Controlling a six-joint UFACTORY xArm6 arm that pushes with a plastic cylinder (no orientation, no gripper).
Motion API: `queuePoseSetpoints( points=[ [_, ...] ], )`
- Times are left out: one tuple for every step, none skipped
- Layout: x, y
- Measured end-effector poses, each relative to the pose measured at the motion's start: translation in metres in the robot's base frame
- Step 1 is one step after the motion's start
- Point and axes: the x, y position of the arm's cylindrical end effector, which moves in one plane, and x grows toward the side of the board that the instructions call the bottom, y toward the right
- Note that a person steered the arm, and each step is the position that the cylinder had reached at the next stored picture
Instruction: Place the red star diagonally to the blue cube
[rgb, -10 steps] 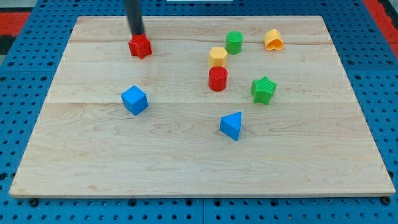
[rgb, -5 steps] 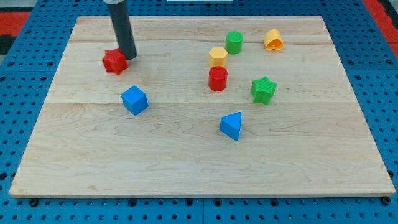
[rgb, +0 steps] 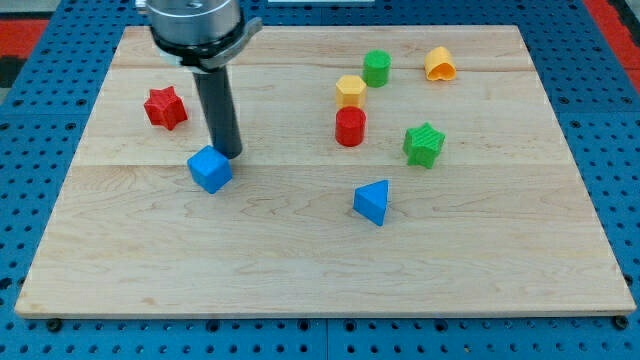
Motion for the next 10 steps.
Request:
queuePoseSetpoints(
  points=[
    [0.005,0.012],
    [0.015,0.023],
    [0.049,0.022],
    [0.053,-0.015],
    [0.053,-0.016],
    [0.053,0.014],
    [0.053,0.021],
    [0.053,0.036],
    [0.051,0.062],
    [0.051,0.069]
  ],
)
